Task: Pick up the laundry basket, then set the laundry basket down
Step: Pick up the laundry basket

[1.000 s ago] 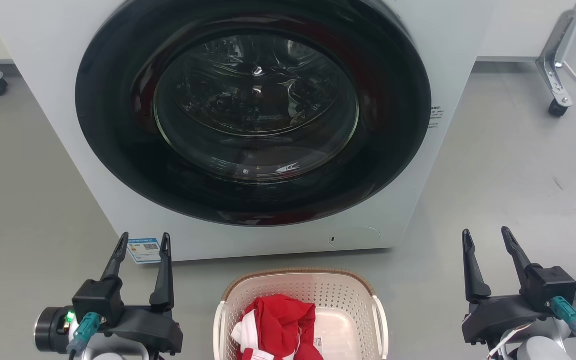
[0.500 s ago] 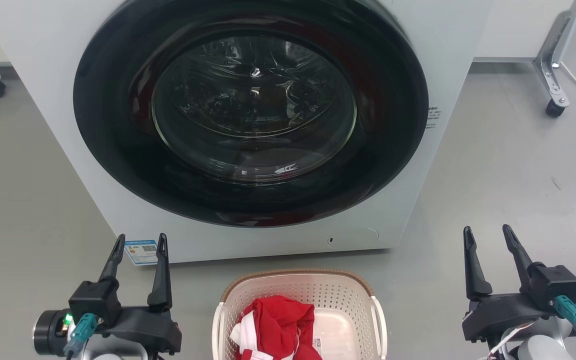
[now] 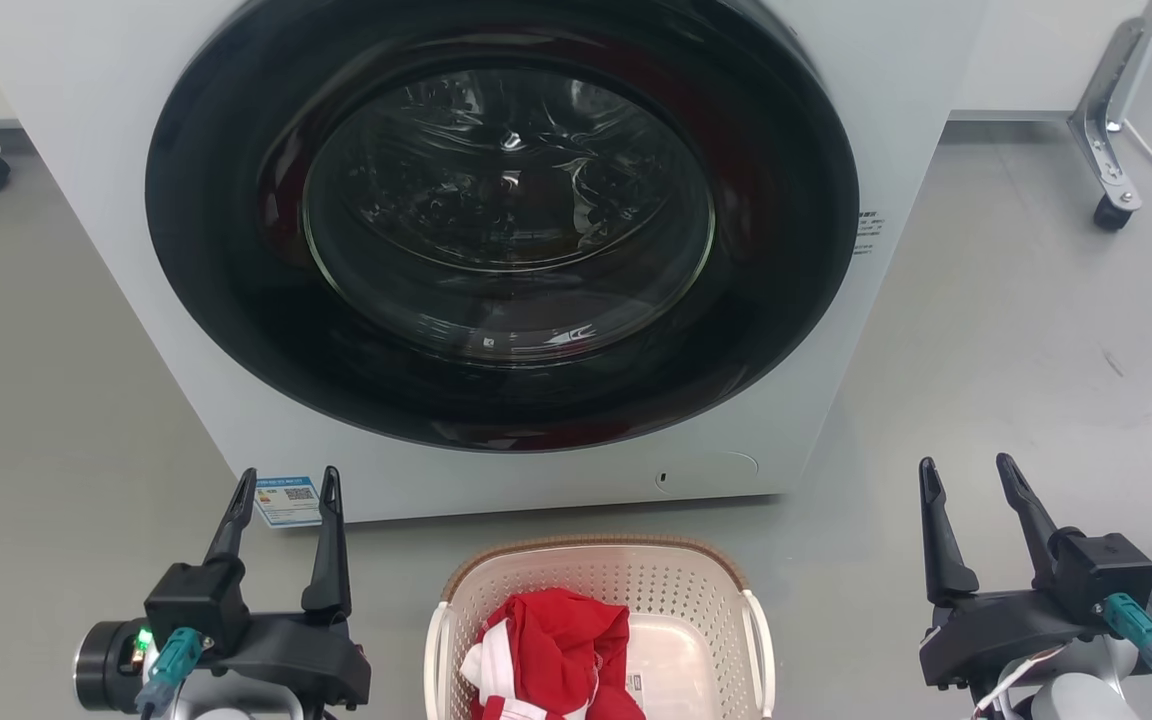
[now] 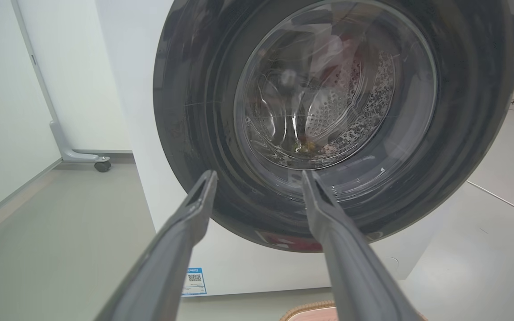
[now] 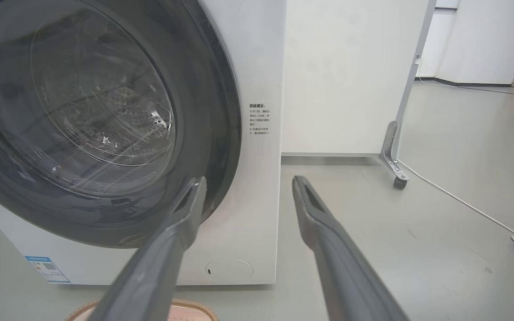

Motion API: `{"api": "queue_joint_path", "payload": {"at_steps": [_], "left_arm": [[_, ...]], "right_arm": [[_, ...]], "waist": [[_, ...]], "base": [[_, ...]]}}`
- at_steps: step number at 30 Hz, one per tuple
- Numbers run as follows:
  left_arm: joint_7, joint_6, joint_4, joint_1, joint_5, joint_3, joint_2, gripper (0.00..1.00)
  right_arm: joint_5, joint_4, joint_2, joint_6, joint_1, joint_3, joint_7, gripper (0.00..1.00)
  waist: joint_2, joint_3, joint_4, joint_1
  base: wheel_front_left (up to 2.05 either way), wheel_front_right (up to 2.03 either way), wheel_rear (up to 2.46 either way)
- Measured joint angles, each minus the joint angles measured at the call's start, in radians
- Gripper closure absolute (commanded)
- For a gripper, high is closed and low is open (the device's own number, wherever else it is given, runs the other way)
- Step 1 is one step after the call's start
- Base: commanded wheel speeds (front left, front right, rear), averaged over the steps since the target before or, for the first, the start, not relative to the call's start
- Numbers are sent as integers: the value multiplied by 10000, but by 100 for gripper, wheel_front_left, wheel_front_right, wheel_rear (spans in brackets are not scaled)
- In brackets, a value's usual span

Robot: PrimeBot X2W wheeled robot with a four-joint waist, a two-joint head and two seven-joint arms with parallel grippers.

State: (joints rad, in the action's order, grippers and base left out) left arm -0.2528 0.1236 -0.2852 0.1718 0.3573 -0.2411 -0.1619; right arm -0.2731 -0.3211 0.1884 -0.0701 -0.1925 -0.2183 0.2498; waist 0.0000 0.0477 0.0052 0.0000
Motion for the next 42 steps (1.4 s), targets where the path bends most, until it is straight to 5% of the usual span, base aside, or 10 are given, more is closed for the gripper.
{"api": "queue_joint_path", "payload": {"at_steps": [17, 42], "left_arm": [[0, -13, 56, 21, -84, -221, 63, 0], [401, -355, -980, 2730, -71, -399, 591, 0]], "right_arm": [[90, -46, -109, 176, -72, 75, 0, 0], [203, -1070, -236, 522, -2206, 67, 38, 0]], "waist": [[0, 836, 0, 0], [1, 4157, 159, 2]], "base": [[0, 0, 0], [0, 0, 0]]}}
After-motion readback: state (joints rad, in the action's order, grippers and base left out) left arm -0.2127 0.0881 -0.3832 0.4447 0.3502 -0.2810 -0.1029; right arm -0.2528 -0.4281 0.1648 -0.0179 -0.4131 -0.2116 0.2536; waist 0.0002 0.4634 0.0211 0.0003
